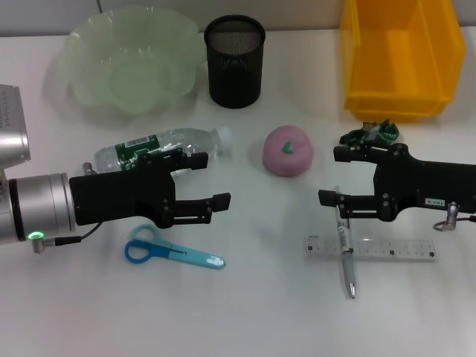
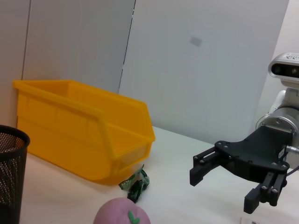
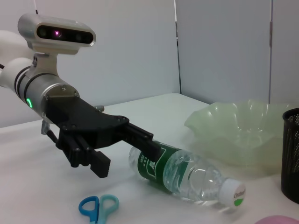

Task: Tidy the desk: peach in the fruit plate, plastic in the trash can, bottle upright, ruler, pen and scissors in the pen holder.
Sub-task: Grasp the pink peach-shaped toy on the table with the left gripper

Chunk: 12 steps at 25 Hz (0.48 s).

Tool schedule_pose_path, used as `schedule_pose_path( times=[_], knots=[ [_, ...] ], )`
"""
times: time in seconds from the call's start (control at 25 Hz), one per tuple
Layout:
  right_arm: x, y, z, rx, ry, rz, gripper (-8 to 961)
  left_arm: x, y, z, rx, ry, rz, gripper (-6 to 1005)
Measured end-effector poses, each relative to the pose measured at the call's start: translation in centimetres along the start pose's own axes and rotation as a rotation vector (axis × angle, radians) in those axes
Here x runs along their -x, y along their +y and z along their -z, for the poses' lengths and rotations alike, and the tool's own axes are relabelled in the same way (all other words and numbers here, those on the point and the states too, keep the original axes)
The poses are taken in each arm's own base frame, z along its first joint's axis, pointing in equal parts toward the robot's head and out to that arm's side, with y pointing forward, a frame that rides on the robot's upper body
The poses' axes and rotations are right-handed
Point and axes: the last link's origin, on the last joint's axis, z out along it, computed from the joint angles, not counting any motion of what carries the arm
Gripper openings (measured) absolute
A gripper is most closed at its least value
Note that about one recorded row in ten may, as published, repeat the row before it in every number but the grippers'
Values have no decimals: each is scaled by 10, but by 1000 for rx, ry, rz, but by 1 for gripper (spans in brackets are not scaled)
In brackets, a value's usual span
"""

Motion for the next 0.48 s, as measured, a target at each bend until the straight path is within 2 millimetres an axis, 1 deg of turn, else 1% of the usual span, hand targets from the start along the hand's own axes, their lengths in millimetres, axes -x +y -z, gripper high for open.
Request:
schedule_pose_path(
  times=[0.48],
  knots=[
    [1, 0, -1, 1, -3, -1, 816, 0, 0, 0, -1, 0, -2, 863]
  ],
)
